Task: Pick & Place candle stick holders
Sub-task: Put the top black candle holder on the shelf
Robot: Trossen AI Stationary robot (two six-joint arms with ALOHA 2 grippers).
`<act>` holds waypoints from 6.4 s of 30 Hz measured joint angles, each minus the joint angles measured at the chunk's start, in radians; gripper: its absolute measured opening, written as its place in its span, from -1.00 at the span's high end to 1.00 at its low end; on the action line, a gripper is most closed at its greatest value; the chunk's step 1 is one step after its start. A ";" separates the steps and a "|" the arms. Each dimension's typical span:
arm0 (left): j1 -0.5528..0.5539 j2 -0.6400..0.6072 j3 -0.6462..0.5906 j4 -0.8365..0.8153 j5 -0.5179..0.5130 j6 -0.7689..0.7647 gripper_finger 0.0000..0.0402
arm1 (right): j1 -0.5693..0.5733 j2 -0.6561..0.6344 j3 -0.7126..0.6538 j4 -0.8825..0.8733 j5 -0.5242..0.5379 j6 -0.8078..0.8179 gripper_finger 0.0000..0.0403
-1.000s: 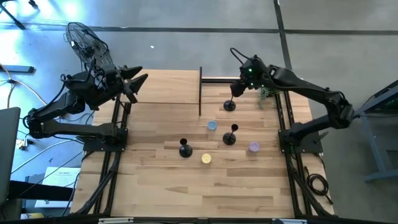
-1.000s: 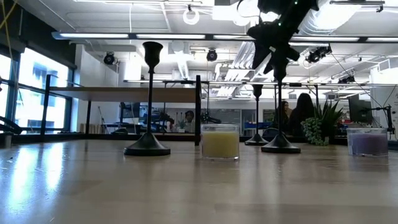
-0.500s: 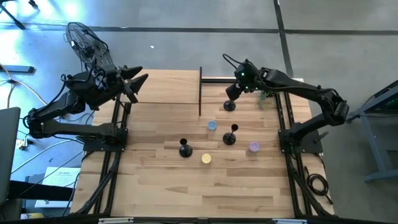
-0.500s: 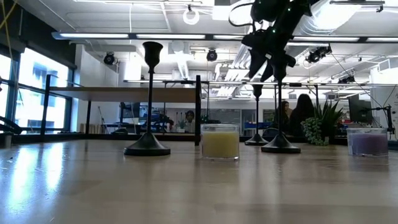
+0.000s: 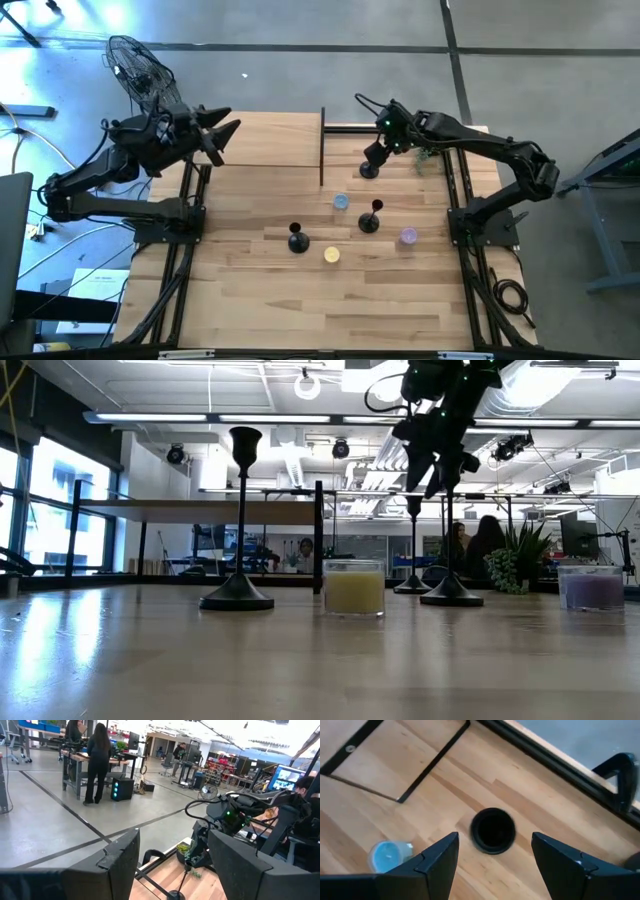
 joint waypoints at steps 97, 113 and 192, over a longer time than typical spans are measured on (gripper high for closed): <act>0.000 0.033 0.000 -0.009 0.009 0.036 -0.16 | 0.004 -0.109 0.002 0.139 0.064 -0.158 -0.14; 0.000 0.033 0.000 -0.042 0.009 0.036 -0.16 | -0.085 -0.042 0.002 0.115 -0.050 0.007 -0.31; 0.000 0.034 0.000 -0.084 0.046 0.051 -0.16 | -0.081 0.097 -0.002 0.057 -0.001 -0.120 0.43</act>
